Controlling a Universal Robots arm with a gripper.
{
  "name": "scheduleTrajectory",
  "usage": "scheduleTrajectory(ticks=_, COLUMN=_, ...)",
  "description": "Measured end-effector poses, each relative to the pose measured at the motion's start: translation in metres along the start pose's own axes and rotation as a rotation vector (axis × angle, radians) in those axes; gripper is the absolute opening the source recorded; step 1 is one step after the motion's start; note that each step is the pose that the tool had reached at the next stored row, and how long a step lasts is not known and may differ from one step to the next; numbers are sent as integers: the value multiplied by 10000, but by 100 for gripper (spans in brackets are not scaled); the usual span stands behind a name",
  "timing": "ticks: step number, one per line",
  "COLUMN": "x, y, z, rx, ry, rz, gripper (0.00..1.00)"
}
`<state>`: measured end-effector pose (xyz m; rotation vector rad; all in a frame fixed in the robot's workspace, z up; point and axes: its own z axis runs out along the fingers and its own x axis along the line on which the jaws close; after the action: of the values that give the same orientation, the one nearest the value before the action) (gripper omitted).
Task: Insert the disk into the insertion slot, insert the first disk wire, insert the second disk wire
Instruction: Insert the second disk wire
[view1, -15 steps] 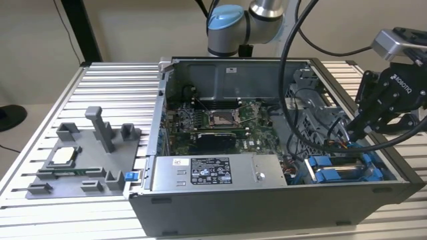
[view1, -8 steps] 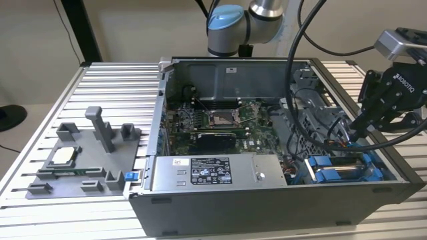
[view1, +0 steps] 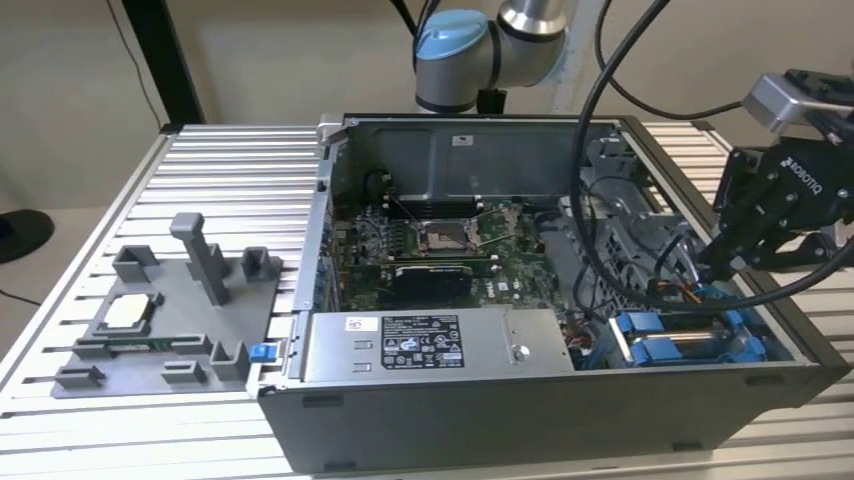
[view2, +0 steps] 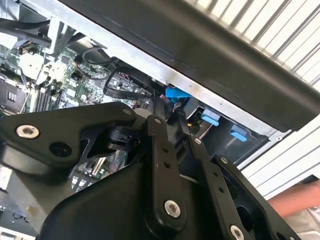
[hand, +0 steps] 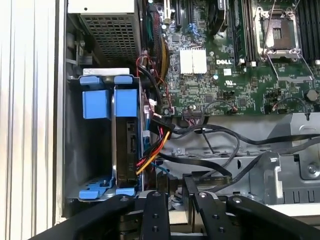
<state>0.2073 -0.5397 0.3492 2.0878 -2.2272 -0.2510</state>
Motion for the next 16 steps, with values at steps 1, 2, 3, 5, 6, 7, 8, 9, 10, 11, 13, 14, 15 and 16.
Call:
scheduleTrajectory(ticks=1, x=0, y=-2, z=5, rx=1, ry=10, rz=1, gripper=100)
scheduleTrajectory(ticks=2, x=0, y=-3, z=10, rx=2, ry=27, rz=3, gripper=100)
scheduleTrajectory(ticks=3, x=-1, y=-4, z=15, rx=2, ry=43, rz=5, gripper=100)
scheduleTrajectory(ticks=5, x=0, y=-4, z=17, rx=5, ry=79, rz=11, gripper=100)
scheduleTrajectory(ticks=6, x=0, y=-4, z=16, rx=5, ry=85, rz=12, gripper=100)
scheduleTrajectory(ticks=7, x=0, y=-4, z=16, rx=5, ry=85, rz=12, gripper=100)
scheduleTrajectory(ticks=8, x=0, y=-4, z=16, rx=5, ry=87, rz=12, gripper=100)
scheduleTrajectory(ticks=9, x=-1, y=-4, z=16, rx=5, ry=86, rz=12, gripper=100)
scheduleTrajectory(ticks=10, x=-1, y=-4, z=16, rx=5, ry=86, rz=12, gripper=0)
scheduleTrajectory(ticks=11, x=-1, y=-4, z=16, rx=5, ry=86, rz=12, gripper=0)
scheduleTrajectory(ticks=13, x=-1, y=-4, z=16, rx=5, ry=86, rz=12, gripper=0)
scheduleTrajectory(ticks=14, x=-1, y=-4, z=16, rx=5, ry=86, rz=12, gripper=0)
scheduleTrajectory(ticks=15, x=-1, y=-4, z=16, rx=5, ry=86, rz=12, gripper=0)
scheduleTrajectory(ticks=16, x=-1, y=-4, z=16, rx=5, ry=86, rz=12, gripper=0)
